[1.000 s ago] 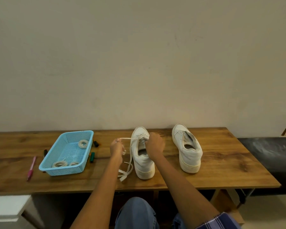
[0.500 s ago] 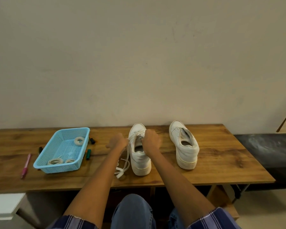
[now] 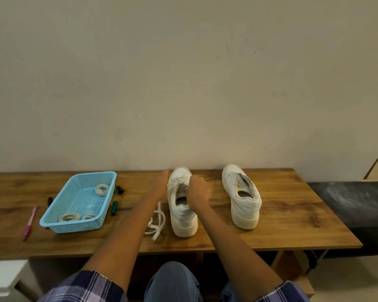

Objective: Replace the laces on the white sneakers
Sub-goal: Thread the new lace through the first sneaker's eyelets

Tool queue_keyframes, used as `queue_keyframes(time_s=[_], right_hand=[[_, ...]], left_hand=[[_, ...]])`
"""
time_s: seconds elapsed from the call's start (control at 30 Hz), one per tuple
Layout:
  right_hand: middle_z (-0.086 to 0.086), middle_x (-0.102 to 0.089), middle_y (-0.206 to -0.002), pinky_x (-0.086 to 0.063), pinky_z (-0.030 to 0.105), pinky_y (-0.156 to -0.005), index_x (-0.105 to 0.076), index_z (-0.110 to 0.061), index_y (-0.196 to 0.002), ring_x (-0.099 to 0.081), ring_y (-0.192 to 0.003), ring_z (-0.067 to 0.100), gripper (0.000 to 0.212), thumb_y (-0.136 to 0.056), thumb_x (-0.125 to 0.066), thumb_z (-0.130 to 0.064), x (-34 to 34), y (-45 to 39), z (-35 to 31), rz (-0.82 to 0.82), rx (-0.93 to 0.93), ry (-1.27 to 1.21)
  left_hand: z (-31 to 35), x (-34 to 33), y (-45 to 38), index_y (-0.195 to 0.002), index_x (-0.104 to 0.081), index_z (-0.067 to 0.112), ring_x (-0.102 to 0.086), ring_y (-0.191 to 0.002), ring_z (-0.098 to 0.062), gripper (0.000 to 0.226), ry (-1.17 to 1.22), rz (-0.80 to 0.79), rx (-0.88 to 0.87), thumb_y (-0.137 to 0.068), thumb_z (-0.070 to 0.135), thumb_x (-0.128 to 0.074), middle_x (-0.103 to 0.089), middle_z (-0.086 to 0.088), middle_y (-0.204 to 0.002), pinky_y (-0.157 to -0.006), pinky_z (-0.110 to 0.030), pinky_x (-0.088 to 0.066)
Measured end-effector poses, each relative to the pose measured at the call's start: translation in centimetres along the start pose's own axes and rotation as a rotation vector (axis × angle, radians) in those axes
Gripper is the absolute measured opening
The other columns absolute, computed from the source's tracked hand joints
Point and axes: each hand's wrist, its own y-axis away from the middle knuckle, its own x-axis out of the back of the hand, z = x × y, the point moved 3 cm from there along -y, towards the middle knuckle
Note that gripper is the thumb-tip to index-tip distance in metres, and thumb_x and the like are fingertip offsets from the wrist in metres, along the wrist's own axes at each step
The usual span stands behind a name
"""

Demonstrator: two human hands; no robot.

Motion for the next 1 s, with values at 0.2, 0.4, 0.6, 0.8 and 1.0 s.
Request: queue_keyframes(time_s=[0.2, 0.4, 0.6, 0.8, 1.0], right_hand=[[0.005, -0.065, -0.103, -0.045, 0.022, -0.065, -0.059, -0.010, -0.104, -0.064, -0.090, 0.017, 0.013, -0.095, -0.051, -0.010, 0.2, 0.2, 0.0, -0.028, 0.002, 0.032], [0.005, -0.065, -0.106, -0.044, 0.022, -0.065, -0.059, -0.009, -0.107, -0.064, -0.094, 0.018, 0.016, -0.094, -0.053, -0.017, 1.1, 0.5, -0.4, -0.089, 0.020, 0.021], [0.003, -0.061, -0.092, -0.043, 0.026, -0.069, -0.060, -0.010, -0.094, -0.055, -0.082, 0.017, 0.018, -0.089, -0.057, -0.027, 4.4, -0.6, -1.7, -0.162, 0.087, -0.121], [0.007, -0.069, -0.102, -0.050, 0.030, -0.082, -0.050, -0.011, -0.123, -0.066, -0.095, 0.021, 0.038, -0.097, -0.045, -0.038, 5.8, 0.9, -6.9, -0.495, 0.168, -1.119], [0.002, -0.051, -0.068, -0.046, 0.023, -0.058, -0.064, 0.003, -0.112, -0.049, -0.054, 0.010, 0.032, -0.092, -0.059, -0.022, 5.7, -0.7, -3.6, -0.376, 0.061, -1.108]], left_hand=[[-0.4, 6.3, 0.7, -0.135, -0.033, 0.005, -0.055, -0.105, -0.034, 0.042, -0.128, 0.455, 0.135, -0.094, -0.004, -0.040, -0.049, -0.022, -0.120, -0.082, -0.036, -0.045], [-1.7, 11.9, -0.4, -0.117, -0.054, -0.001, -0.064, -0.098, -0.034, 0.028, 0.073, 0.417, 0.194, -0.089, -0.008, -0.049, -0.059, -0.022, -0.114, -0.085, -0.041, -0.053], [1.9, 13.1, 2.2, -0.112, -0.060, 0.001, -0.066, -0.061, -0.012, 0.022, 0.748, -0.483, 0.237, -0.090, 0.000, -0.057, -0.069, -0.008, -0.080, -0.054, -0.020, -0.056], [3.8, 11.4, 1.5, -0.120, -0.053, 0.001, -0.059, -0.077, -0.018, 0.030, 1.176, -0.148, 0.135, -0.094, -0.010, -0.041, -0.060, -0.008, -0.093, -0.064, -0.027, -0.057], [0.6, 9.7, 0.6, -0.119, -0.055, -0.004, -0.061, -0.081, -0.022, 0.034, 0.669, 0.175, 0.164, -0.090, -0.014, -0.043, -0.062, -0.012, -0.101, -0.065, -0.026, -0.055]])
